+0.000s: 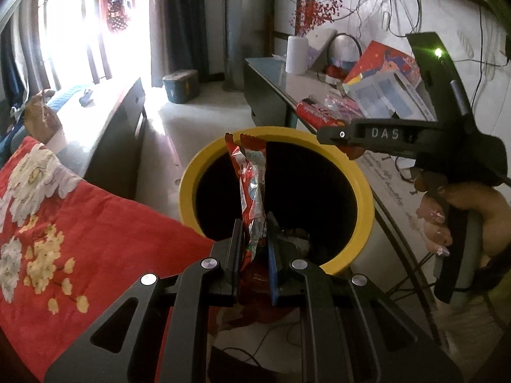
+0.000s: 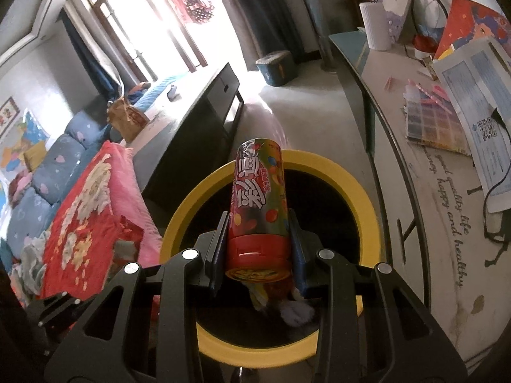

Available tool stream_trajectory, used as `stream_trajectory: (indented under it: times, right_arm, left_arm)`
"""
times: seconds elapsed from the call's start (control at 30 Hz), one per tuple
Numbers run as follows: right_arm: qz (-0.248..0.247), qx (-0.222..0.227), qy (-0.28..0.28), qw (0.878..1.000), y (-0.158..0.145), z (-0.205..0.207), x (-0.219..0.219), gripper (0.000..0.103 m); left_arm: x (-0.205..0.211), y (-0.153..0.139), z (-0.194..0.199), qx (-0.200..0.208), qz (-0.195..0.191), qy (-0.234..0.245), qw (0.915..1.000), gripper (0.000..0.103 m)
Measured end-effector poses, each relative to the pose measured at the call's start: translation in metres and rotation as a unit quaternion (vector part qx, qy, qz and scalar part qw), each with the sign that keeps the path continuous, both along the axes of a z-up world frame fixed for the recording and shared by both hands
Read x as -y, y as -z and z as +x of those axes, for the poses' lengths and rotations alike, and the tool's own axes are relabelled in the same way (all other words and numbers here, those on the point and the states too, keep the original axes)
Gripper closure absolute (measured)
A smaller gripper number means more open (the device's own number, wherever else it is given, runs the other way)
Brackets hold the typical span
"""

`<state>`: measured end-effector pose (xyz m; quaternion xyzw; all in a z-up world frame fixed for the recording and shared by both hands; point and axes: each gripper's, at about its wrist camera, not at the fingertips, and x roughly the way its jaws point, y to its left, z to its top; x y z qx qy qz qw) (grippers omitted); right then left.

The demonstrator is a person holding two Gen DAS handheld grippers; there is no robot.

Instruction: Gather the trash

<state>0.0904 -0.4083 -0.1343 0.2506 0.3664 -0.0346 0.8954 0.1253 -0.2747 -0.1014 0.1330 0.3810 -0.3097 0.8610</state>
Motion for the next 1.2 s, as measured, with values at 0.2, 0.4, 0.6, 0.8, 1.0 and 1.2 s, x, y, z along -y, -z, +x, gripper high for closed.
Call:
stream_trajectory:
  times: [0.2,0.4,0.6,0.8,1.0,1.2]
  right_arm:
    - [0.012,-0.003,0.005,1.0,0.003,0.0,0.004,0.075]
    - [0.015,0.005,0.01,1.0,-0.002,-0.006,0.009,0.054]
    - [0.002,0.02,0.017,1.0,-0.015,-0.017,0.007,0.043]
    - [-0.019,0.045,0.014,0.999,-0.036,-0.03,-0.006,0.028]
    - [-0.036,0.071,0.0,0.997,-0.055,-0.044,-0.025,0.019]
    - [-0.052,0.092,-0.029,0.994,-0.069,-0.053,-0.058,0.01]
  left_arm:
    - [0.018,0.011,0.012,-0.005,0.012,0.016,0.9998,0.089]
    - [0.015,0.009,0.022,-0.004,-0.002,0.001,1.0,0.043]
    - [-0.01,-0.005,0.028,-0.007,-0.031,-0.039,0.9987,0.017]
    - [-0.043,-0.027,0.027,0.005,-0.056,-0.077,0.9954,0.008]
    - [-0.084,-0.047,0.02,0.024,-0.076,-0.122,0.9894,0.007]
    - [-0.127,-0.063,0.005,0.053,-0.084,-0.175,0.9795,0.007]
